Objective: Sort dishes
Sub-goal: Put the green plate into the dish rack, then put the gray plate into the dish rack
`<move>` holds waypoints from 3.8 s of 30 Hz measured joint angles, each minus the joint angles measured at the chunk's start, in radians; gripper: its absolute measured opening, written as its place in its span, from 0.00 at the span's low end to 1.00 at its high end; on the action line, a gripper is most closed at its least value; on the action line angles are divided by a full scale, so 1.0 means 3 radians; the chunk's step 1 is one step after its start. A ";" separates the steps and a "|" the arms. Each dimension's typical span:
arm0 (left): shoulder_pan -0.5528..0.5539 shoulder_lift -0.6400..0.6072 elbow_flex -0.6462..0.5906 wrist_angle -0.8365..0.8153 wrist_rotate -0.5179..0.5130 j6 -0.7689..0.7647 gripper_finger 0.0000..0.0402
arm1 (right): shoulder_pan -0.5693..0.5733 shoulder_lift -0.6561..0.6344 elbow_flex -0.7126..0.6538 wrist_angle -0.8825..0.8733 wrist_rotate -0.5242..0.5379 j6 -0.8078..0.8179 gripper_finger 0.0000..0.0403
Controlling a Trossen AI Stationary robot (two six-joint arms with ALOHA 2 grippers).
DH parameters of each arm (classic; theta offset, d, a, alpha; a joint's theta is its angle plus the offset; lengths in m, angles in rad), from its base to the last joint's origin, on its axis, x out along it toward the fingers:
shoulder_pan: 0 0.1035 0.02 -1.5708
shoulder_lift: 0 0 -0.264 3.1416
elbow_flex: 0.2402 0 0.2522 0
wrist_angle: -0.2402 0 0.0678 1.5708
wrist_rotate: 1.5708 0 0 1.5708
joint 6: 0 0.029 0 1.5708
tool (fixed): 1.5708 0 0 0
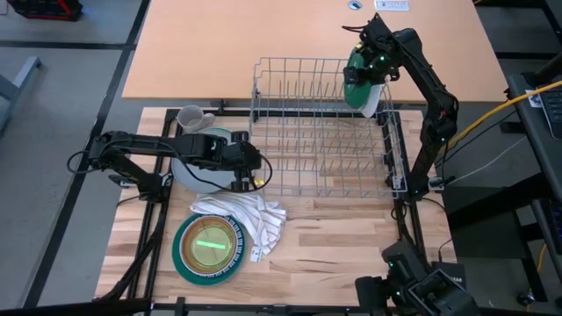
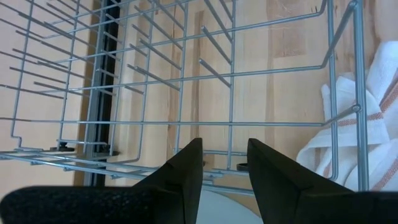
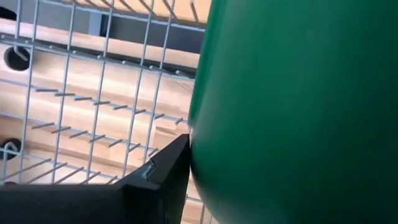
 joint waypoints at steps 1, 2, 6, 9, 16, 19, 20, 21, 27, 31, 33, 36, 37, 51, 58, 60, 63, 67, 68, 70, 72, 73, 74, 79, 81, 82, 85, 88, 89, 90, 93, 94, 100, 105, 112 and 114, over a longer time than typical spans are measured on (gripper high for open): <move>0.0000 0.0000 0.0000 -0.0003 0.0000 -0.0001 0.29 | -0.0001 0.0007 0.0000 -0.0009 0.0014 0.0000 0.40; 0.0000 0.0000 0.0000 -0.0004 0.0000 -0.0001 0.29 | 0.0000 0.0007 -0.0004 -0.0014 0.0027 -0.0005 0.40; 0.0000 0.0000 0.0000 -0.0005 0.0000 0.0027 0.29 | 0.0006 0.0007 -0.0061 0.0010 0.0137 -0.0008 0.42; 0.0000 0.0000 0.0000 -0.0005 0.0000 0.0051 0.29 | 0.0005 0.0012 -0.0145 -0.0005 0.0279 -0.0004 0.47; 0.0000 0.0000 0.0000 -0.0005 0.0000 0.0055 0.29 | 0.0002 0.0018 -0.0291 0.0037 0.0441 -0.0152 0.59; 0.0000 0.0000 0.0000 -0.0005 0.0000 0.0056 0.29 | -0.0001 0.0018 -0.0279 0.0001 0.0369 -0.0268 0.62; 0.0000 0.0000 0.0000 -0.0005 0.0000 0.0056 0.29 | -0.0012 0.0019 -0.0260 -0.0015 0.0363 -0.0286 0.62; 0.0000 0.0000 0.0000 -0.0005 0.0000 0.0056 0.29 | -0.0030 0.0019 -0.0228 -0.0032 0.0364 -0.0333 0.63; 0.0000 0.0001 0.0000 -0.0005 0.0000 0.0038 0.29 | -0.0044 0.0019 0.0048 -0.0138 0.0482 -0.0396 0.63; 0.0000 0.0001 0.0000 -0.0005 -0.0001 0.0037 0.29 | -0.0044 0.0012 0.0128 -0.0145 0.0446 -0.0268 0.63; 0.0000 0.0001 0.0000 -0.0005 0.0000 0.0036 0.29 | -0.0043 0.0012 0.0077 -0.0125 0.0388 -0.0242 0.63; 0.0000 0.0001 0.0000 -0.0005 0.0000 0.0036 0.29 | -0.0006 0.0012 -0.0074 -0.0072 0.0391 -0.0240 0.63; 0.0000 0.0001 0.0000 -0.0005 0.0000 0.0036 0.29 | 0.0004 0.0013 -0.0125 -0.0073 0.0421 -0.0240 0.63; 0.0000 0.0001 0.0000 -0.0008 -0.0001 0.0041 0.29 | 0.0001 0.0010 0.0479 -0.0095 0.0744 -0.0352 0.63; 0.0001 -0.0010 0.0000 -0.0010 0.0000 0.0056 0.29 | 0.0011 -0.0118 0.0850 0.0073 0.0671 -0.0384 0.63; 0.0000 -0.0047 0.0000 -0.0026 0.0000 0.0052 0.29 | 0.0066 -0.0202 0.0823 0.0156 0.0479 -0.0473 0.63; -0.0024 -0.0127 0.0000 -0.0119 0.0004 -0.0017 0.29 | 0.0190 -0.0262 0.0824 0.0165 0.0177 -0.0627 0.63; -0.0102 -0.0268 0.0000 -0.0327 0.0007 -0.0219 0.29 | 0.0501 -0.0270 0.0823 0.0166 -0.0004 -0.0817 0.63; -0.0126 -0.0302 0.0000 -0.0391 0.0009 -0.0286 0.29 | 0.0590 -0.0268 0.0823 0.0173 -0.0024 -0.0880 0.63; -0.0179 -0.0374 0.0000 -0.0512 0.0013 -0.0418 0.29 | 0.0811 -0.0251 0.0823 0.0201 -0.0028 -0.0974 0.63; -0.0235 -0.0442 0.0000 -0.0657 0.0012 -0.0569 0.29 | 0.1059 -0.0205 0.0823 0.0265 -0.0032 -0.1067 0.63; -0.0264 -0.0463 0.0000 -0.0729 0.0013 -0.0648 0.29 | 0.1178 -0.0175 0.0822 0.0306 -0.0031 -0.1134 0.63; -0.0294 -0.0491 0.0000 -0.0806 0.0012 -0.0731 0.29 | 0.1318 -0.0142 0.0820 0.0350 -0.0022 -0.1208 0.63; -0.0447 -0.0533 0.0000 -0.1138 0.0012 -0.1209 0.29 | 0.1934 0.0065 0.0820 0.0601 0.0136 -0.1764 0.63; -0.0516 -0.0534 0.0000 -0.1234 0.0014 -0.1388 0.29 | 0.2147 0.0199 0.0820 0.0680 0.0241 -0.2031 0.63; -0.0551 -0.0534 0.0000 -0.1284 0.0014 -0.1463 0.29 | 0.2238 0.0265 0.0819 0.0713 0.0294 -0.2148 0.63; -0.0661 -0.0534 0.0000 -0.1394 0.0013 -0.1730 0.29 | 0.2473 0.0466 0.0819 0.0768 0.0402 -0.2420 0.63; -0.0760 -0.0538 -0.0078 -0.1369 0.0012 -0.2035 0.29 | 0.2643 0.0637 0.0819 0.0761 0.0473 -0.2619 0.63; -0.0793 -0.0538 -0.0131 -0.1376 0.0013 -0.2116 0.29 | 0.2687 0.0678 0.0818 0.0761 0.0492 -0.2653 0.63; -0.0825 -0.0538 -0.0195 -0.1372 0.0012 -0.2187 0.29 | 0.2726 0.0707 0.0818 0.0750 0.0508 -0.2707 0.63; -0.0905 -0.0538 -0.0468 -0.1323 0.0015 -0.2391 0.29 | 0.2813 0.0733 0.0818 0.0702 0.0513 -0.2818 0.63; -0.0932 -0.0537 -0.0566 -0.1308 0.0015 -0.2447 0.29 | 0.2834 0.0733 0.0818 0.0678 0.0517 -0.2855 0.63; -0.1013 -0.0535 -0.1008 -0.1223 0.0166 -0.2489 0.29 | 0.2838 0.0656 0.0818 0.0565 0.0601 -0.2876 0.63; -0.1025 -0.0535 -0.1216 -0.0977 0.0185 -0.2433 0.29 | 0.2831 0.0639 0.0819 0.0469 0.0846 -0.2871 0.63; -0.1024 -0.0535 -0.1434 -0.0926 0.0141 -0.2401 0.29 | 0.2838 0.0641 0.0819 0.0454 0.0859 -0.2871 0.63; -0.1022 -0.0535 -0.1500 -0.0901 0.0097 -0.2396 0.29 | 0.2838 0.0641 0.0819 0.0454 0.0859 -0.2871 0.63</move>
